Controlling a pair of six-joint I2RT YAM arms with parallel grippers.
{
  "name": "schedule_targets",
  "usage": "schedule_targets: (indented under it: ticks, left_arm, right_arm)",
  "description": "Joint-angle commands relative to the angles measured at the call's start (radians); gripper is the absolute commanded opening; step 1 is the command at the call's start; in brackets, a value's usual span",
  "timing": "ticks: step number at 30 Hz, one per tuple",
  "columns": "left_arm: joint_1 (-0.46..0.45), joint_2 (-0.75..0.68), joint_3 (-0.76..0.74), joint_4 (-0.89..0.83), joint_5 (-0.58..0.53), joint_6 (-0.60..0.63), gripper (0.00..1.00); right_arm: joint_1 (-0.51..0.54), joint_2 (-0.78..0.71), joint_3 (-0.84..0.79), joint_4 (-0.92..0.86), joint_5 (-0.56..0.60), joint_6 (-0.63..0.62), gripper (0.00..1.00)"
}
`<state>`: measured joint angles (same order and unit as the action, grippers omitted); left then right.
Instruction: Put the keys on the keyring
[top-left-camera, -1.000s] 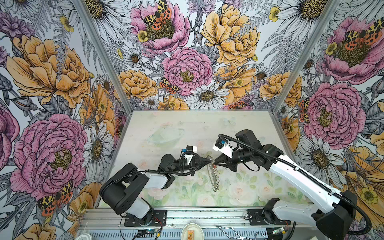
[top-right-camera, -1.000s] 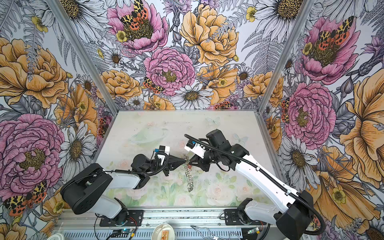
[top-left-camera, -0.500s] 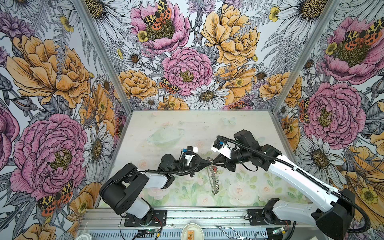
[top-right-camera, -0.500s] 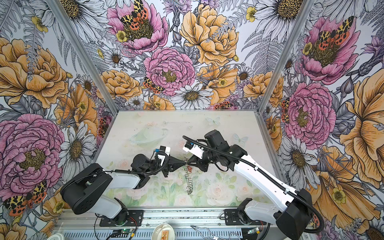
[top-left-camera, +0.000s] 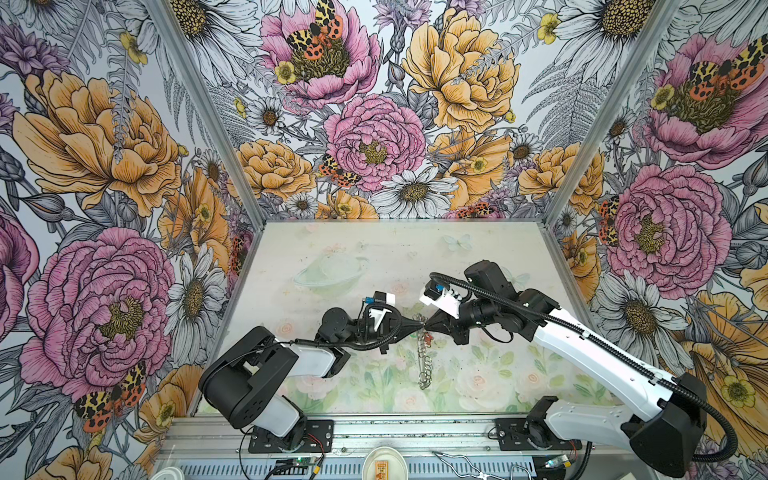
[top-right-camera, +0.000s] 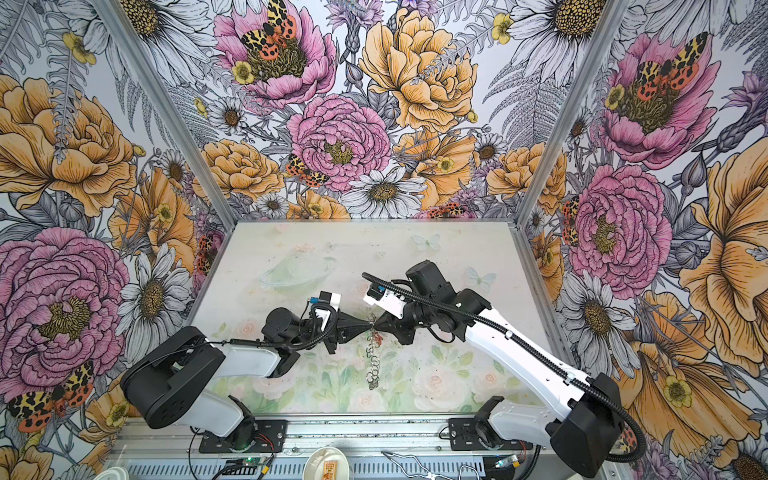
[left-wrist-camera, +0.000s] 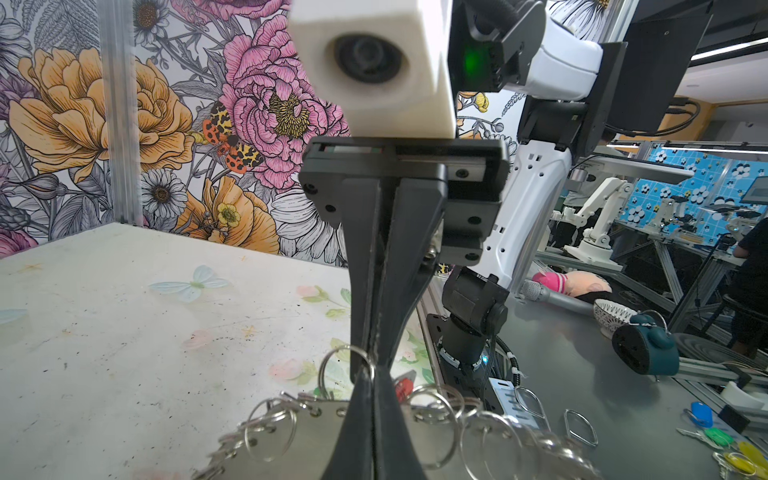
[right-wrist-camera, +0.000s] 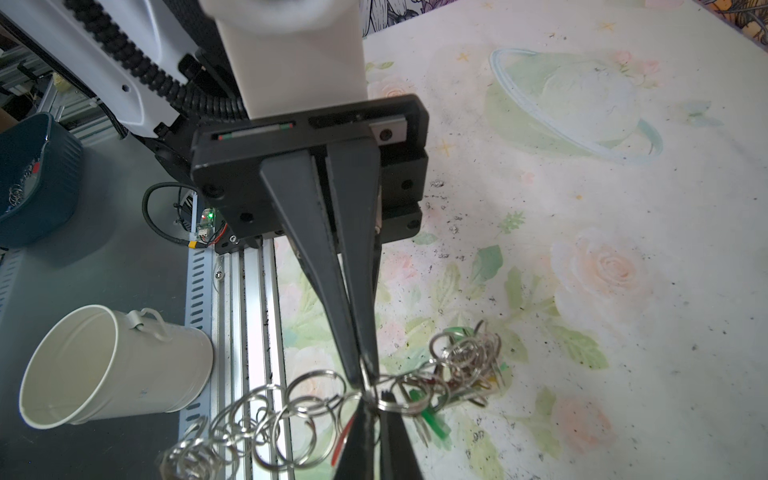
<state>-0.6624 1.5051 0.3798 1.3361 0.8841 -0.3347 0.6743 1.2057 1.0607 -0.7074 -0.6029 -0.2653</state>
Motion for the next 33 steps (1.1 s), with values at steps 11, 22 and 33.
schedule_targets:
  ticks: [11,22,33]
  left_arm:
    - [0.042,-0.071,-0.019,-0.092,-0.103,0.114,0.29]
    - [0.016,-0.226,0.012,-0.506,-0.157,0.349,0.35]
    - [0.004,-0.174,0.014,-0.431,-0.129,0.317,0.35]
  right_arm:
    - [0.015,-0.011,0.05,-0.016,0.131,0.017,0.0]
    - [0.059,0.116,0.201,-0.196,0.253,-0.035,0.0]
    - [0.089,0.18,0.254,-0.223,0.228,-0.067,0.0]
